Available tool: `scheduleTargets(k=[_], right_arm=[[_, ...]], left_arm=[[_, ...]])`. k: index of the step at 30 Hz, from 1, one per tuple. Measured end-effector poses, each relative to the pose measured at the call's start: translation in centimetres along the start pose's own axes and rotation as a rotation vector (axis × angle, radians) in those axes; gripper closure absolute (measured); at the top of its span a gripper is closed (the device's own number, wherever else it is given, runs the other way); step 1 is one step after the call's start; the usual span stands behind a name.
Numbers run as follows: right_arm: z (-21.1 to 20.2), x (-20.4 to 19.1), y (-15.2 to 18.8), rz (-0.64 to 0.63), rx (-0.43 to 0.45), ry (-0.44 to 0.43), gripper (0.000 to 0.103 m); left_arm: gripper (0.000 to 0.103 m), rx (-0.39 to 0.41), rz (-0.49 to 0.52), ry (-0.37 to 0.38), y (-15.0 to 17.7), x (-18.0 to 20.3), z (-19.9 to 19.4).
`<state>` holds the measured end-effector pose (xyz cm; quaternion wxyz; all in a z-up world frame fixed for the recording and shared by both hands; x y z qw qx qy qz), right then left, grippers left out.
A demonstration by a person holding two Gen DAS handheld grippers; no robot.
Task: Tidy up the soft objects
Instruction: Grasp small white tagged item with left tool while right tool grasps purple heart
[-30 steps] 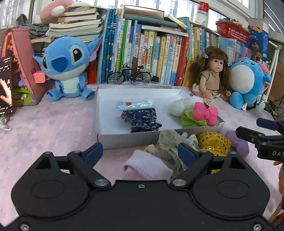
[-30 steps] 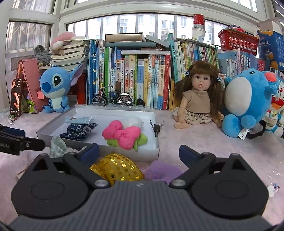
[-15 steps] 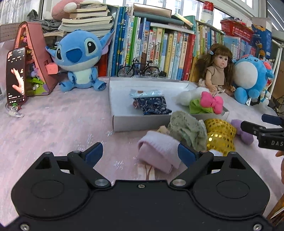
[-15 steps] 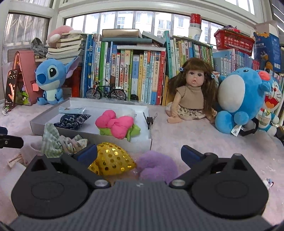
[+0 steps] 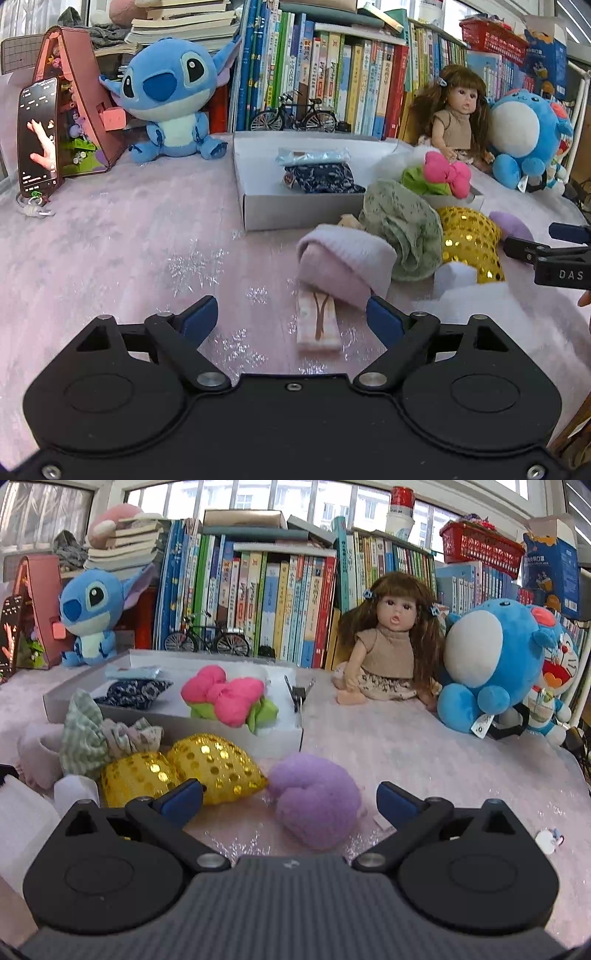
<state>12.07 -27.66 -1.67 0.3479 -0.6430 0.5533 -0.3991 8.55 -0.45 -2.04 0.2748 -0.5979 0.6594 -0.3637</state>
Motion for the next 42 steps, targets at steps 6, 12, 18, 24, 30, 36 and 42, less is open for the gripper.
scheduleTargets(k=[6, 12, 18, 24, 30, 36, 42], right_arm=[[0.5, -0.1, 0.6, 0.005, -0.027, 0.007, 0.000], [0.7, -0.1, 0.9, 0.003, -0.040, 0.020, 0.000], [0.9, 0.1, 1.1, 0.018, -0.048, 0.022, 0.000], [0.9, 0.0, 1.0, 0.012, -0.044, 0.023, 0.003], [1.1, -0.3, 1.1, -0.008, -0.064, 0.011, 0.014], [1.1, -0.6, 1.1, -0.019, -0.071, 0.007, 0.020], [0.9, -0.7, 0.8, -0.049, -0.057, 0.022, 0.021]], left_arm=[[0.028, -0.008, 0.009, 0.003, 0.6, 0.2, 0.1], [0.042, -0.006, 0.024, 0.003, 0.8, 0.4, -0.1], [0.056, 0.001, 0.055, 0.012, 1.0, 0.9, -0.6], [0.073, 0.006, 0.073, 0.013, 1.1, 1.3, -0.7], [0.079, 0.007, 0.071, 0.023, 1.0, 1.4, -0.8], [0.079, 0.009, 0.068, 0.024, 0.9, 1.4, -0.9], [0.079, 0.006, 0.054, 0.016, 0.7, 1.2, -1.0]])
Point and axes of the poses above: each gripper's, at about its wrist camera, not at the fingertips, and z roughly the way its jaws point, x to its right, y to its underside, the point moved 4 cm from there along z, roughly the way its jaws point, and after that the axes turned 2 degrees about x, right-handed, at the moved point
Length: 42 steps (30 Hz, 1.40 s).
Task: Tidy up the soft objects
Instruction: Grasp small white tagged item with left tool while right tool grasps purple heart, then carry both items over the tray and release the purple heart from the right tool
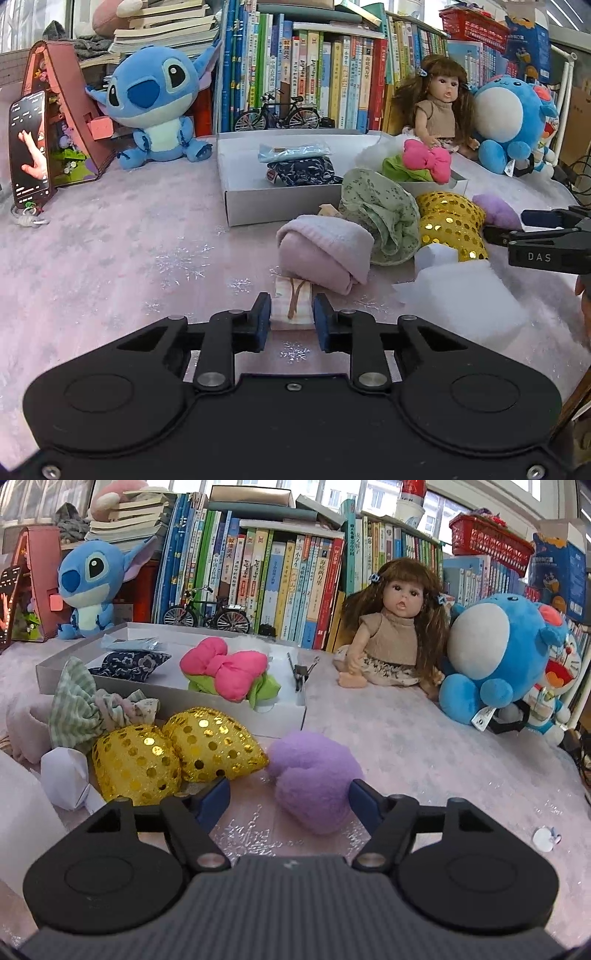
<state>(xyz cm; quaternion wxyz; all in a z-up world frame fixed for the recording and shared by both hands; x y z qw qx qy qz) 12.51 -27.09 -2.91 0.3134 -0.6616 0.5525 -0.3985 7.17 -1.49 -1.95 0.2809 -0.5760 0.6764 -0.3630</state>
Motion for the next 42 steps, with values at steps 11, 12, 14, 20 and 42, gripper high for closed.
scheduleTargets(k=[11, 12, 14, 20, 42], right_arm=[[1.0, 2.4, -1.0, 0.078, -0.001, 0.024, 0.018], [1.1, 2.4, -1.0, 0.082, -0.004, 0.023, 0.018], [1.6, 2.5, -1.0, 0.087, -0.014, 0.018, 0.018], [2.4, 2.4, -0.9, 0.092, -0.037, 0.011, 0.021], [0.3, 2.7, -2.9, 0.136, 0.038, 0.016, 0.042]], left_arm=[[0.079, 0.005, -0.018, -0.009, -0.4, -0.5, -0.1], [0.079, 0.006, -0.020, -0.009, -0.4, -0.5, -0.1], [0.079, 0.006, -0.023, -0.009, -0.6, -0.5, 0.0], [0.079, 0.013, -0.031, -0.011, -0.8, -0.5, 0.0], [0.079, 0.078, -0.071, -0.041, -3.7, -2.0, -0.2]])
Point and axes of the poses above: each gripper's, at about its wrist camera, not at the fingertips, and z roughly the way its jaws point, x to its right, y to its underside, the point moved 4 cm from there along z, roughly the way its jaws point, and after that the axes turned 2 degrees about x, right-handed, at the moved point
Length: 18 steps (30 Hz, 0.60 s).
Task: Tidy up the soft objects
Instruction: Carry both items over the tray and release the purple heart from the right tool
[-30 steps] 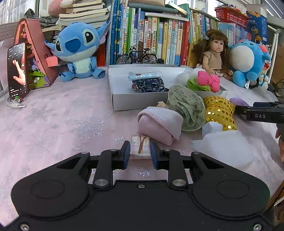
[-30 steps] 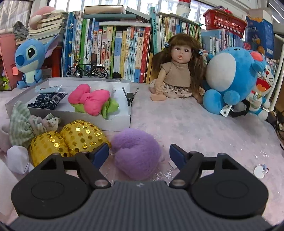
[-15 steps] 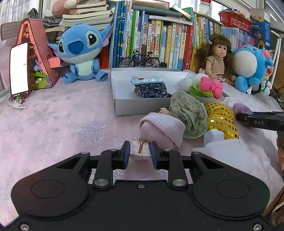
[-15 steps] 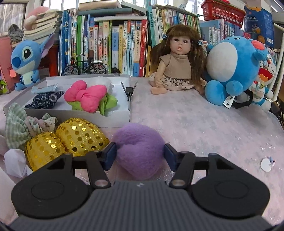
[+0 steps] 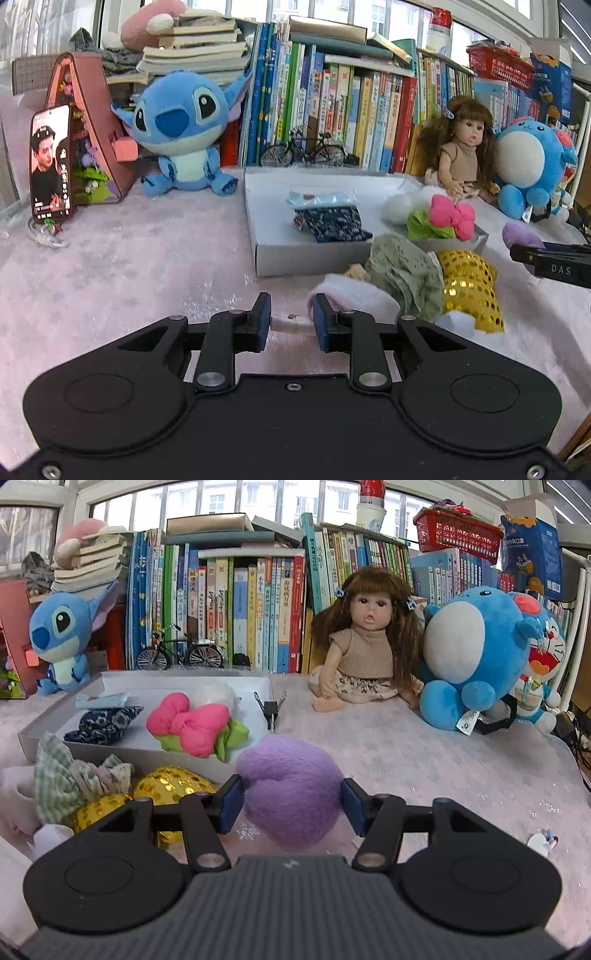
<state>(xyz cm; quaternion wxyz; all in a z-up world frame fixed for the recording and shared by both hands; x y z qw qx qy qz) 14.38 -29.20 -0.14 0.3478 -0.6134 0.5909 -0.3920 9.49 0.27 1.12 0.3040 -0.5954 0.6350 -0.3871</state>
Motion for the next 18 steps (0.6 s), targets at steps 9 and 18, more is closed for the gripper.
scheduleTargets(k=[9, 18], right_arm=[[-0.4, -0.6, -1.5, 0.023, 0.019, -0.038, 0.042], [-0.5, -1.7, -3.7, 0.015, 0.051, -0.070, 0.042]], left_arm=[[0.080, 0.051, -0.018, 0.017, -2.4, 0.0, 0.1], [0.080, 0.109, -0.039, 0.043, -5.1, 0.0, 0.6]])
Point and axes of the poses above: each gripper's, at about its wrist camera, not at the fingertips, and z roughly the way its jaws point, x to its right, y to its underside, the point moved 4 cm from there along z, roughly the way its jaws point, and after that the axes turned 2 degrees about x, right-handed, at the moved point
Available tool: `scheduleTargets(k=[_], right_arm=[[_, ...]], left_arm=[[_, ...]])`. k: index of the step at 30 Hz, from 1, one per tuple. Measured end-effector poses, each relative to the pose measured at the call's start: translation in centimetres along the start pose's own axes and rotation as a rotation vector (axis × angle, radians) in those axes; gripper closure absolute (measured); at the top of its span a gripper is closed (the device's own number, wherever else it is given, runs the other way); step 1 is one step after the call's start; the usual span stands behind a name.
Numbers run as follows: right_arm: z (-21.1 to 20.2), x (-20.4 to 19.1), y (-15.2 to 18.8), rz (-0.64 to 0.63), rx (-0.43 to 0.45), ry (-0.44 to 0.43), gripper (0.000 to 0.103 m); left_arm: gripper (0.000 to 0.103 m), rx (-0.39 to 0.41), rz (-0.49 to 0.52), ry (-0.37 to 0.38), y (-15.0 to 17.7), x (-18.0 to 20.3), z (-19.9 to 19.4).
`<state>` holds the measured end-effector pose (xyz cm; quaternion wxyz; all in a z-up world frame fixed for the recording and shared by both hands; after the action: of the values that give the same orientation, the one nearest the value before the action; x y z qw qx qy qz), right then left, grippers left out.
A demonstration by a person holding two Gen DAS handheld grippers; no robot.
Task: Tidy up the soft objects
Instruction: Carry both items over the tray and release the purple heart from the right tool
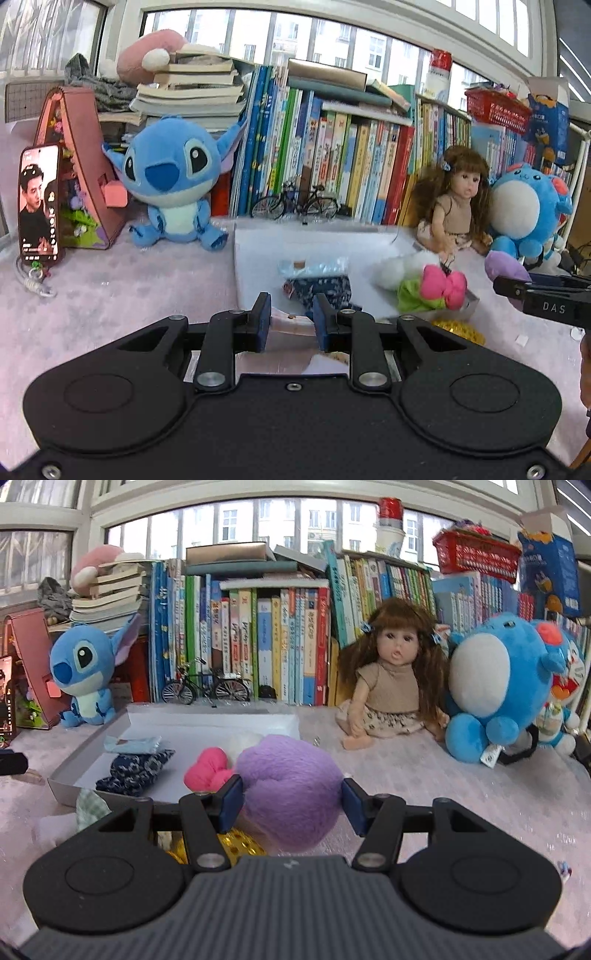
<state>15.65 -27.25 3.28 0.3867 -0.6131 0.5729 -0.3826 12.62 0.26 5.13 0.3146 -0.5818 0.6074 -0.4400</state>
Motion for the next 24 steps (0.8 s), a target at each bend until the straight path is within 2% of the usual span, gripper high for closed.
scheduleTargets(k=[5, 15, 20, 24], right_arm=[[0.4, -0.7, -1.2, -0.019, 0.006, -0.020, 0.042], [2.6, -0.7, -3.7, 0.026, -0.034, -0.063, 0.042], [4.1, -1.1, -5.5, 0.035, -0.073, -0.102, 0.041], [6.0, -1.5, -7.2, 0.052, -0.114, -0.148, 0.041]], left_arm=[[0.080, 0.004, -0.020, 0.026, -1.2, -0.1, 0.9], [0.080, -0.027, -0.108, 0.101, -4.8, -0.3, 4.6], [0.080, -0.113, -0.191, 0.135, -7.0, -0.4, 8.4], [0.080, -0.190, -0.242, 0.129, -8.0, -0.6, 12.4]])
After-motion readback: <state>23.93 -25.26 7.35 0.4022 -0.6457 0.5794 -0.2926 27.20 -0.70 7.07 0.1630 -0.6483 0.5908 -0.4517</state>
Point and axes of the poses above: each gripper's, at about its wrist camera, not at the fingertips, and z roughly the way its jaws point, x to its right, y to its underside, the point moved 4 cm from there along z, roughly the way its jaws point, and after that the axes turned 2 degrees about x, right-handed, at the moved point
